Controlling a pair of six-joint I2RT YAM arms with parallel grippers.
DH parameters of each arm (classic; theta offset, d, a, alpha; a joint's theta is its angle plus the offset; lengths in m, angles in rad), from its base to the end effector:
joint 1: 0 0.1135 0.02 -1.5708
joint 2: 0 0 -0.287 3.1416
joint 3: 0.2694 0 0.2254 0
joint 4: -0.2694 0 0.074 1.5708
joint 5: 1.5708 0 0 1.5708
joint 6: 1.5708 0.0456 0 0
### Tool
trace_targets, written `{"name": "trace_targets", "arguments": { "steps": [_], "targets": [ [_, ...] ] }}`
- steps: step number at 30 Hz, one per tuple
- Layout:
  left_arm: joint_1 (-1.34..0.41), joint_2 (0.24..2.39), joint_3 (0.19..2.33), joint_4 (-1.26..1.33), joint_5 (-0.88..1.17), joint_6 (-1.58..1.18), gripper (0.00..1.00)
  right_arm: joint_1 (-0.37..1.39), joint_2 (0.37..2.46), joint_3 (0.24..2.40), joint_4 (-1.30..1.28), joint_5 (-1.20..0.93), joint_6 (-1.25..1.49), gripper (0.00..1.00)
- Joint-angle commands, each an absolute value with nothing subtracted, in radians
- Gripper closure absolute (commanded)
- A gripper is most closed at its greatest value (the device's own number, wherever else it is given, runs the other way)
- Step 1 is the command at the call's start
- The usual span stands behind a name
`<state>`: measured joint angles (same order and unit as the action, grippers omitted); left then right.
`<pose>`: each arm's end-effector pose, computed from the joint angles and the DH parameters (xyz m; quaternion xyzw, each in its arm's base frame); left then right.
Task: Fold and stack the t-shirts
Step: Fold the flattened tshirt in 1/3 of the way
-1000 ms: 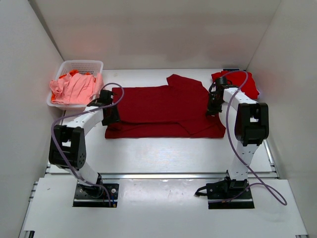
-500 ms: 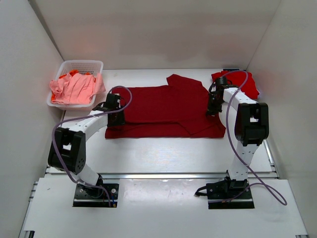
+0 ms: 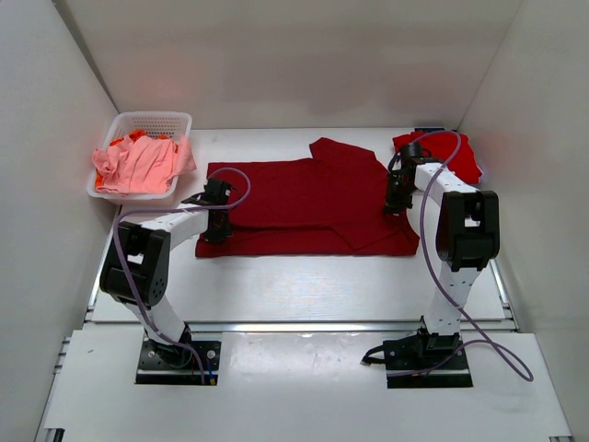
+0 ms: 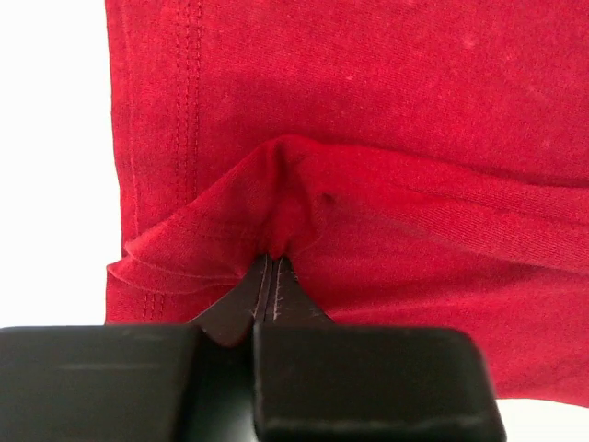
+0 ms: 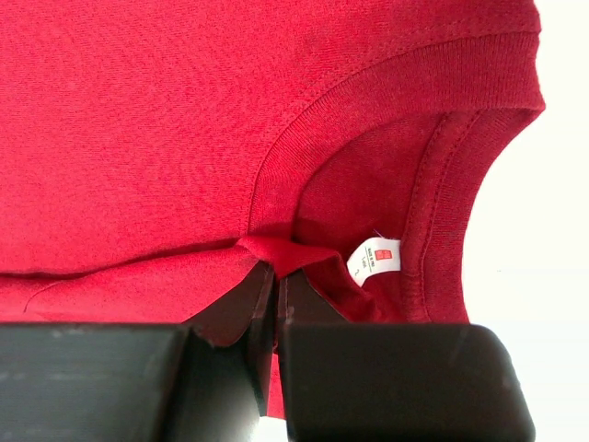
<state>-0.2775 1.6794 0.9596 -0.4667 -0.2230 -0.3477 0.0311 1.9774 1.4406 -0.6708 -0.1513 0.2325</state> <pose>0.2898 -0.0721 0.1909 -0.0555 0.9742 0.0456 0.2142 0.3928 0.0191 0.2062 0.0850 0.9771 0.0974 0.1688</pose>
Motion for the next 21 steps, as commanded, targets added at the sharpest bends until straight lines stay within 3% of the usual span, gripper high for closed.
{"name": "trace_targets", "arguments": {
  "steps": [1, 21],
  "targets": [
    [-0.268, 1.634, 0.960, -0.466, -0.241, -0.354, 1.00, 0.028, 1.964, 1.427, -0.638, -0.150, 0.227, 1.00],
    [-0.242, 1.300, 0.934, -0.603, -0.192, -0.330, 1.00, 0.069, 1.682, 1.273, -0.667, -0.124, 0.221, 1.00]
  ]
}}
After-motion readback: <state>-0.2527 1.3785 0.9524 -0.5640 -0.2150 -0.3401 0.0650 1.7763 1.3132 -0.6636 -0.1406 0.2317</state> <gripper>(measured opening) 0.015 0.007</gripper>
